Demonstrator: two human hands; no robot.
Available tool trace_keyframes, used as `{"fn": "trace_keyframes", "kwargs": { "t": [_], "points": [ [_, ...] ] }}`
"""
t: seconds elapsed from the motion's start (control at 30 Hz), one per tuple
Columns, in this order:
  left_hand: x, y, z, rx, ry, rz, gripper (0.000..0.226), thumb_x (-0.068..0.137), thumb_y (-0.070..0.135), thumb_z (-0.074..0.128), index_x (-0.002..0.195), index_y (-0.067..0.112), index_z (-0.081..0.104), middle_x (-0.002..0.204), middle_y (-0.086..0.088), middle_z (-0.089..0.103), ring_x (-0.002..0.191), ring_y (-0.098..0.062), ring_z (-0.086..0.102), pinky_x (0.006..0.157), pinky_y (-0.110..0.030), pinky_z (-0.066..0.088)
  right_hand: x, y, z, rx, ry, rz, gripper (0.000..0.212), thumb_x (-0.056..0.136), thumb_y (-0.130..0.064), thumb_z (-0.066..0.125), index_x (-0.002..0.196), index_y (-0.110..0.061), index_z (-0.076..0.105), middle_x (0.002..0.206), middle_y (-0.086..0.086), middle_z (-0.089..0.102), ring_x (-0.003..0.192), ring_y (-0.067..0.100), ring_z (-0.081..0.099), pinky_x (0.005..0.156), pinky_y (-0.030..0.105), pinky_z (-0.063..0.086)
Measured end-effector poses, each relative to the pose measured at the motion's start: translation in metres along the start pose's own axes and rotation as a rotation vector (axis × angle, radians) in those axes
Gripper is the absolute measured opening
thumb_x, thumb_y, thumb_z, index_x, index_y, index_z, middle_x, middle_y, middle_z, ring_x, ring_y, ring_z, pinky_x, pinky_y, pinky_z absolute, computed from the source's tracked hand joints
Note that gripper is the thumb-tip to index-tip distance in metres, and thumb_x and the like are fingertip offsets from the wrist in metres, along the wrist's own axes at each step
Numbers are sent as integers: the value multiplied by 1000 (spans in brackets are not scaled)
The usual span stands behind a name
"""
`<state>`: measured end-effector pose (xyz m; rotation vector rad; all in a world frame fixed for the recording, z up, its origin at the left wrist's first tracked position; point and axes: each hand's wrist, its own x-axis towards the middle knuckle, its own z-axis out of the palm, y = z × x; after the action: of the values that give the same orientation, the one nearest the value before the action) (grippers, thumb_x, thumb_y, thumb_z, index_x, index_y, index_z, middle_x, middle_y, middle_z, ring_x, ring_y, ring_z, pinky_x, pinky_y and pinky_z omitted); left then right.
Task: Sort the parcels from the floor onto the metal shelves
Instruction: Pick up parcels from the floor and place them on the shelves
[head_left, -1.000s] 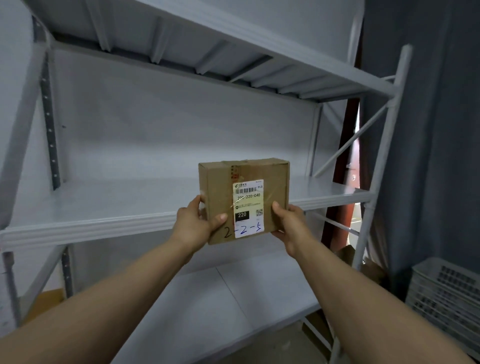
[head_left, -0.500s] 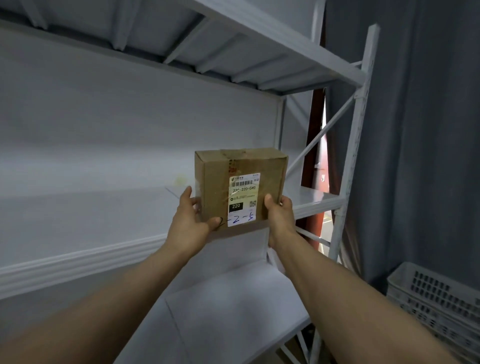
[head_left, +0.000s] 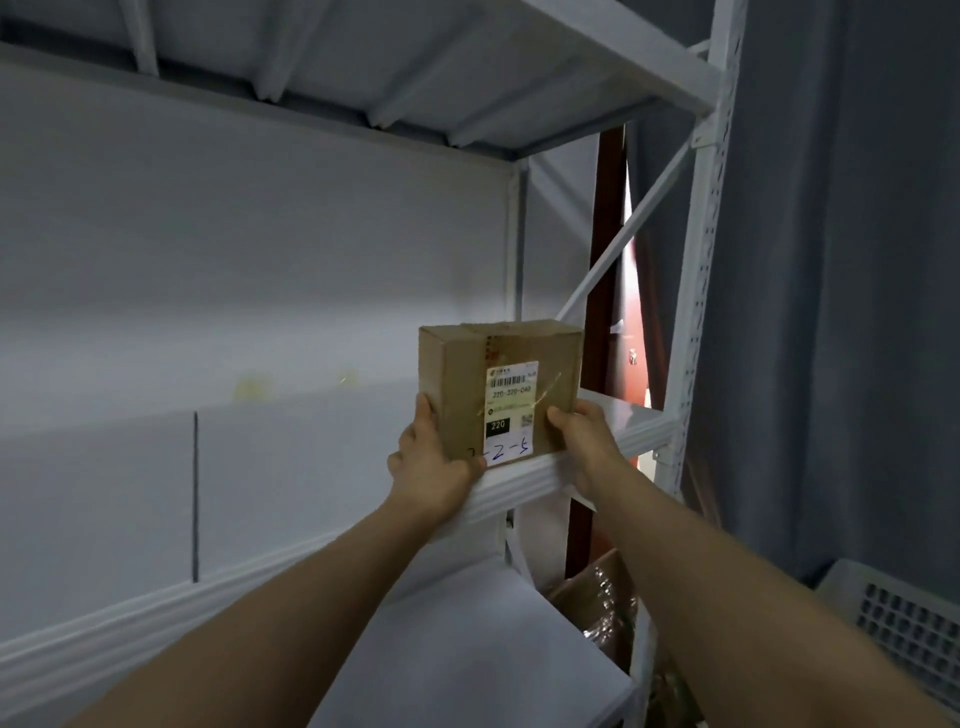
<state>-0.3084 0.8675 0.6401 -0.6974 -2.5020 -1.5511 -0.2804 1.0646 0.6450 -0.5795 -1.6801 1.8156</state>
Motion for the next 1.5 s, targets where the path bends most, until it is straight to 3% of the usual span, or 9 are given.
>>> {"fn": "trace_keyframes", "kwargs": {
  "t": [0.23, 0.43, 0.6, 0.8, 0.97, 1.1, 1.23, 1.33, 1.5],
  "points": [
    [54, -1, 41, 190, -132, -23, 97, 92, 35, 58, 151, 41, -20, 137, -13, 51, 121, -33, 55, 104, -53, 44, 62, 15, -15, -218, 156, -132, 52, 92, -15, 60, 140, -21, 42, 131, 4, 61, 115, 26, 61, 100, 43, 50],
    [61, -3, 59, 359, -84, 4, 97, 78, 38, 62, 150, 39, -3, 135, -2, 57, 118, -29, 56, 100, -52, 44, 83, 26, -23, -436, 221, -172, 55, 93, -16, 52, 146, -25, 39, 132, 3, 62, 119, 30, 59, 105, 50, 45],
    [58, -6, 54, 321, -75, -3, 98, 80, 36, 60, 152, 33, -8, 145, -6, 50, 122, -32, 54, 101, -54, 45, 81, 22, -17, -518, 256, -140, 52, 93, -18, 52, 144, -18, 42, 138, 7, 59, 126, 33, 55, 108, 49, 42],
    [40, -3, 45, 318, -24, 42, 86, 86, 28, 56, 154, 22, 2, 139, -10, 55, 121, -33, 54, 104, -50, 43, 60, 15, -7, -522, 240, -33, 78, 93, -13, 58, 157, -1, 15, 158, 20, 31, 141, 39, 39, 115, 49, 36],
    [16, -3, 27, 217, 36, 24, 73, 85, 18, 56, 149, 16, 22, 131, -9, 57, 123, -31, 50, 102, -42, 43, 22, 13, 7, -573, 173, 1, 45, 94, -15, 55, 136, 0, 49, 140, 20, 49, 121, 38, 56, 104, 44, 49],
    [-14, -2, 5, 170, 23, 17, 60, 87, 14, 54, 143, 13, 32, 97, 1, 62, 105, -25, 57, 88, -33, 45, -16, 13, 27, -650, 160, -50, 39, 92, -19, 55, 129, -9, 56, 134, 16, 54, 121, 37, 56, 104, 43, 47],
    [-58, -8, -50, 194, 9, 70, 23, 91, 17, 50, 110, 19, 63, 100, 1, 68, 97, -20, 62, 85, -29, 50, -64, 10, 79, -550, 227, -202, 22, 97, -23, 49, 111, -15, 64, 120, 12, 65, 112, 35, 60, 93, 36, 47],
    [-95, -24, -118, 292, -6, 150, 16, 90, 22, 52, 88, 23, 67, 89, 9, 69, 86, -15, 63, 78, -32, 54, -110, 10, 142, -408, 256, -282, 32, 100, -35, 43, 88, -13, 63, 97, 12, 67, 93, 35, 62, 76, 34, 41],
    [-154, -66, -249, 392, 153, 17, 15, 91, 27, 55, 86, 19, 67, 96, 4, 73, 94, -20, 65, 84, -35, 53, -209, 13, 239, -388, 86, -329, 39, 93, -30, 48, 58, -15, 37, 60, 4, 45, 59, 28, 44, 55, 32, 31]
  ]
}}
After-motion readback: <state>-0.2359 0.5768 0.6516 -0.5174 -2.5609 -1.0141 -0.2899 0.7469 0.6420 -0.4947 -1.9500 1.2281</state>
